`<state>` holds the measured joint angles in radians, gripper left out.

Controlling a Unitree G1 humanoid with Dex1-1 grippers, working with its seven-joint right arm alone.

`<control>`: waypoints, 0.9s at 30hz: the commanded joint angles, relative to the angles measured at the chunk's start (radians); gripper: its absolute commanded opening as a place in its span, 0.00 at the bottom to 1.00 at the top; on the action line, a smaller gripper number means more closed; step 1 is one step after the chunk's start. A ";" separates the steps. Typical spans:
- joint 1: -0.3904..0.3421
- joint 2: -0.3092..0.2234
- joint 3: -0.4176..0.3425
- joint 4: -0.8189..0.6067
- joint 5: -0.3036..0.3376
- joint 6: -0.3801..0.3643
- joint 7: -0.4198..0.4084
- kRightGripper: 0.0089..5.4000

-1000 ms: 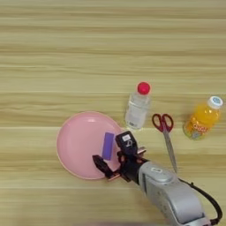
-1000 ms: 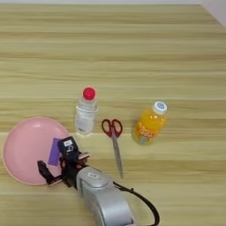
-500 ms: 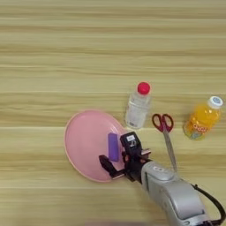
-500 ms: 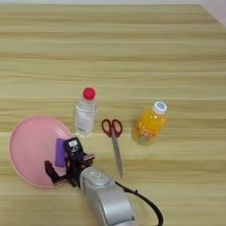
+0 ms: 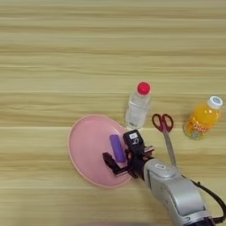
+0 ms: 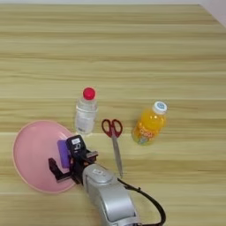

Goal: Move the objects on the table

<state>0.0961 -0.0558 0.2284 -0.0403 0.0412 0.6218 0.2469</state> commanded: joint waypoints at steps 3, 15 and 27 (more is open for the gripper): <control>-0.033 0.001 0.002 -0.012 0.000 -0.034 0.002 0.99; -0.032 -0.005 0.008 -0.010 0.002 -0.032 0.010 0.90; -0.033 -0.006 0.004 -0.011 0.005 -0.032 0.011 0.68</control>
<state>0.0982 -0.0639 0.2401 -0.0190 0.0399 0.6204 0.2564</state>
